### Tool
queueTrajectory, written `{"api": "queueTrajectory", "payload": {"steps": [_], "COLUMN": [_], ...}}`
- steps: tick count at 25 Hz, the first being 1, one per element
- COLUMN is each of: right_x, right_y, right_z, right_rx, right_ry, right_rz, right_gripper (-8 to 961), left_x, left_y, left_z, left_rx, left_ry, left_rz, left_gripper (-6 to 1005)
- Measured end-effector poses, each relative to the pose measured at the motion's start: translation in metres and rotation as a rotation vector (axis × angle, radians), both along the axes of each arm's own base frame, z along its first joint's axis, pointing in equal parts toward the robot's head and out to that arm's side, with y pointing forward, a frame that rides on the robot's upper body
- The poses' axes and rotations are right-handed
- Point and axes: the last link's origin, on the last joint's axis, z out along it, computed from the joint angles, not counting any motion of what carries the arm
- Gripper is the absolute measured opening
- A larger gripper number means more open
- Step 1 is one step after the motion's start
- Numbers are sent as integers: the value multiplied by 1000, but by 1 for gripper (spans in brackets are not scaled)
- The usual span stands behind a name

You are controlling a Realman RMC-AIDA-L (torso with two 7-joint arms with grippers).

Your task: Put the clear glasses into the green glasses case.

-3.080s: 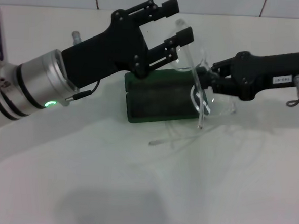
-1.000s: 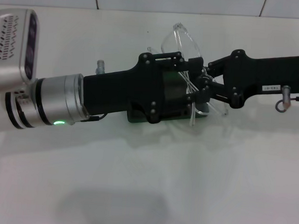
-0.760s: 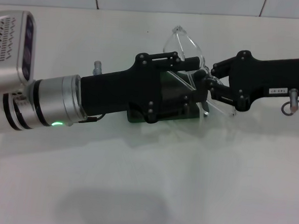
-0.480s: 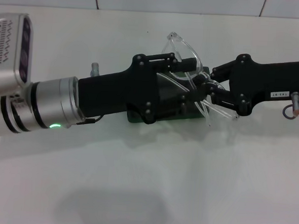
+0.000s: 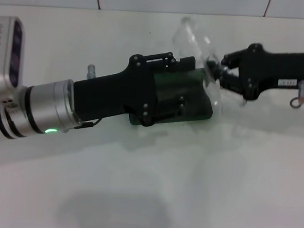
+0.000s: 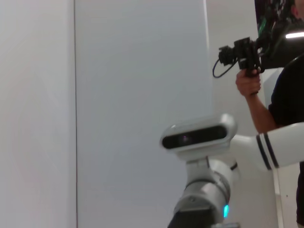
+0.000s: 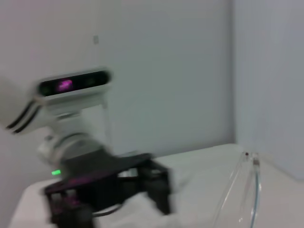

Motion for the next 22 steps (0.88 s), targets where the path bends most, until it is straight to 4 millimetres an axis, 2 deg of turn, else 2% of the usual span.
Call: {"api": "queueTrajectory", "payload": {"steps": [6,12,22], "right_x": [4,-1,-14], "right_y": [4,1,-9], "right_z": [5,3,-11], "right_rx": [33,21,-68], "right_ry": [65,76,48], "right_rz": [-48,-9,77], "right_gripper": [115,115,116], "left_x": [1,-1,1], "left_y": [-4,-5,-4], "left_z": [8,6,4], "left_rx": [-8,-12,-18], "left_ry": [-39,-23,-19], "left_rz": [-27,-23,-24], "left_gripper": [565,565,565]}}
